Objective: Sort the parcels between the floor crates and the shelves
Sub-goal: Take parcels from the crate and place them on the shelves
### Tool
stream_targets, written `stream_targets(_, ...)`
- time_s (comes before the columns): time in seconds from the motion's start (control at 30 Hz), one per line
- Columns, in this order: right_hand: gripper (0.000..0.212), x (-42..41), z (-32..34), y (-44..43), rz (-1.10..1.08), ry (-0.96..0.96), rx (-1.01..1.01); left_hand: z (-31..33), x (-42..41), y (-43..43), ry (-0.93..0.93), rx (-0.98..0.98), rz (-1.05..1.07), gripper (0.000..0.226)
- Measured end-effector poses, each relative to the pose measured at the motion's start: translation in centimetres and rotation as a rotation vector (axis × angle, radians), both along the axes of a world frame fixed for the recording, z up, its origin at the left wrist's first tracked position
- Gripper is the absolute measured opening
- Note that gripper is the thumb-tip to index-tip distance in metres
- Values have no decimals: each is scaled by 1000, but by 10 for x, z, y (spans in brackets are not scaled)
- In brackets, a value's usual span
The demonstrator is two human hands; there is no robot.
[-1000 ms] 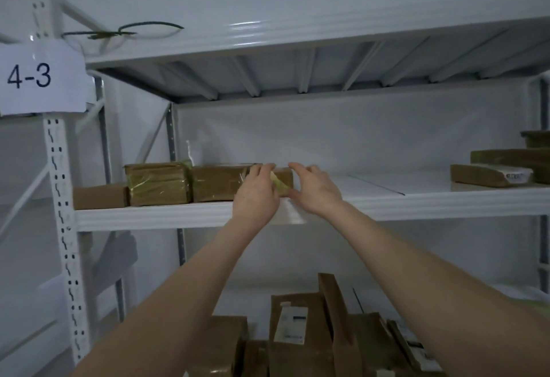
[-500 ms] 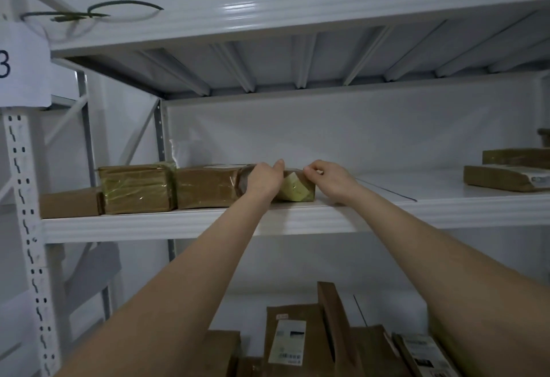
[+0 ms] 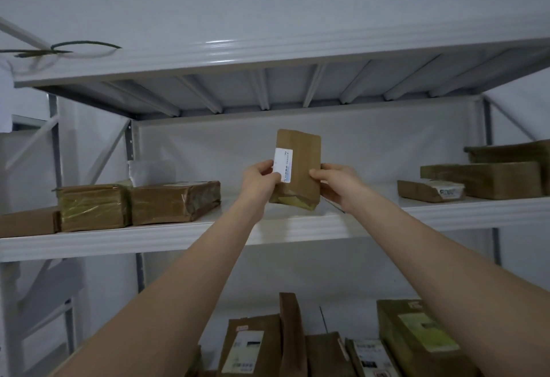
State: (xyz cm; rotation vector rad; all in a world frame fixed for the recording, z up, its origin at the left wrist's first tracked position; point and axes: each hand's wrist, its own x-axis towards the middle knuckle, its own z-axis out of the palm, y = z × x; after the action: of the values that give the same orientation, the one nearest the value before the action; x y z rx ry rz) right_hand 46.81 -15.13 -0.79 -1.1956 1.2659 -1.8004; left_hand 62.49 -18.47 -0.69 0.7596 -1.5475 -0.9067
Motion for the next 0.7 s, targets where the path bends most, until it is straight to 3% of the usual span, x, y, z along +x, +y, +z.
stream_targets(0.03,34,-5,0,8,-7,15,-15,2,-7,6,6,-14,-4,47)
stream_targets(0.13,43,-17,3,33,-51,-4,-52,9,-25,23,60,-39,40,35)
stream_targets(0.3,26,-40,-1,61,16,-287,-37,11,-41,44,142,-14,12,15)
stream_targets(0.4,36,-49,-6,66,76,-236,1,6,-45,50,202,46,-74,21)
stream_targets(0.57,28,-53,-10,74,180,-245,68,-1,-43,52,212,86,-123,30)
stream_targets(0.7,28,-50,-13,75,221,-217,54,-7,-36,54,258,134,-160,7)
